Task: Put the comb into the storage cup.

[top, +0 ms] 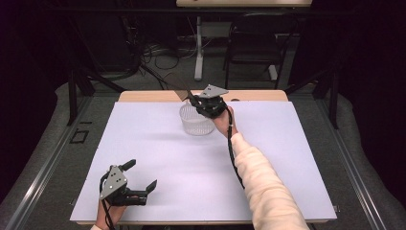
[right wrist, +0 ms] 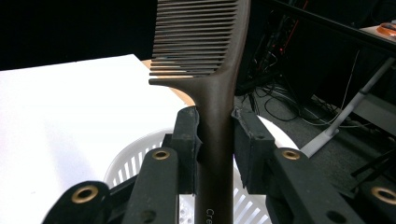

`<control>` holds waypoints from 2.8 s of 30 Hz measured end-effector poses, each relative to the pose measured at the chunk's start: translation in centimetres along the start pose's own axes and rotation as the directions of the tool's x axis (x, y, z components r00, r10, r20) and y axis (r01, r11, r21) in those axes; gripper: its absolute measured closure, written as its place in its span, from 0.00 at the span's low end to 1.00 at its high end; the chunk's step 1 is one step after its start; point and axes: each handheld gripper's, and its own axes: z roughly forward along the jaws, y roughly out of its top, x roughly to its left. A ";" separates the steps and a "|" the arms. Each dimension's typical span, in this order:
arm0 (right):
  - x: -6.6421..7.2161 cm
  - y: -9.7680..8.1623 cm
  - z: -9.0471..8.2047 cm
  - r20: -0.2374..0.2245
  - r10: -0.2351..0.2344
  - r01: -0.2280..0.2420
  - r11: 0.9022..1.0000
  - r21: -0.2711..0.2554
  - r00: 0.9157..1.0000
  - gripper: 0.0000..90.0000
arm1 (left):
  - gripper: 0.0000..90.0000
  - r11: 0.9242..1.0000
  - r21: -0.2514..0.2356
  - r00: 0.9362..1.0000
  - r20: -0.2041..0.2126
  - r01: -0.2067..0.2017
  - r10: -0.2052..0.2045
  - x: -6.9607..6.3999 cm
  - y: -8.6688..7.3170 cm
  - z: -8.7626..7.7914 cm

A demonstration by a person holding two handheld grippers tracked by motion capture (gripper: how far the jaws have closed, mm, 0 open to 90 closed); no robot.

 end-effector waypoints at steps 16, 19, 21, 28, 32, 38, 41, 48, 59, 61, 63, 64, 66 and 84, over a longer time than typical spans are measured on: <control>0.1 -0.5 0.4 0.001 -0.010 0.010 1.000 0.026 1.000 0.80 | 0.00 1.000 0.001 1.000 -0.002 -0.002 0.002 0.0 0.0 0.0; 0.2 -0.5 0.4 0.001 -0.015 0.015 0.999 0.032 1.000 0.80 | 0.00 1.000 0.002 1.000 -0.001 -0.005 0.005 0.0 0.0 -0.1; 0.2 -0.5 0.4 0.001 -0.016 0.016 0.999 0.036 1.000 0.80 | 0.00 1.000 0.002 1.000 -0.001 -0.004 0.004 0.0 0.0 0.0; 0.1 -0.6 0.5 0.005 -0.017 0.017 0.999 0.044 1.000 0.80 | 0.00 1.000 0.004 1.000 0.001 -0.005 0.005 0.0 0.0 0.0; 0.3 -0.7 0.6 0.004 -0.024 0.024 0.998 0.051 1.000 0.80 | 0.00 1.000 0.002 1.000 -0.001 -0.004 0.004 0.0 0.0 0.0; 0.2 -0.8 0.6 0.007 -0.029 0.028 0.998 0.058 1.000 0.80 | 0.00 1.000 0.002 1.000 0.001 -0.003 0.003 0.0 0.0 0.0; 0.2 -0.8 0.5 0.007 -0.034 0.034 0.997 0.062 0.999 0.80 | 0.00 1.000 0.001 1.000 0.001 -0.003 0.003 0.0 0.0 0.0; 0.2 -1.0 0.5 0.005 -0.043 0.042 0.997 0.072 0.999 0.80 | 0.00 1.000 0.001 1.000 0.000 -0.003 0.003 0.0 0.0 0.0; 0.2 -1.1 0.5 0.009 -0.044 0.043 0.995 0.085 0.999 0.79 | 0.00 1.000 0.001 1.000 0.000 -0.003 0.003 0.0 0.0 0.0; 0.2 -1.1 0.6 0.009 -0.045 0.044 0.995 0.090 0.999 0.79 | 0.00 1.000 0.001 1.000 0.000 -0.004 0.004 0.0 0.0 0.0; 0.2 -1.2 0.6 0.009 -0.045 0.044 0.994 0.096 0.999 0.79 | 0.00 1.000 0.001 1.000 0.000 -0.003 0.003 0.0 0.0 0.0; 0.2 -1.2 0.6 0.009 -0.043 0.042 0.994 0.097 0.999 0.79 | 0.00 1.000 0.001 1.000 -0.001 -0.004 0.004 0.0 0.0 0.0; 0.1 -1.3 0.7 0.010 -0.045 0.044 0.994 0.097 0.999 0.79 | 0.00 1.000 0.001 1.000 0.000 -0.003 0.003 0.0 0.0 0.0; 0.3 -1.5 1.0 0.008 -0.053 0.052 0.989 0.136 0.999 0.79 | 0.00 1.000 -0.003 1.000 -0.003 -0.005 0.005 0.0 0.0 0.0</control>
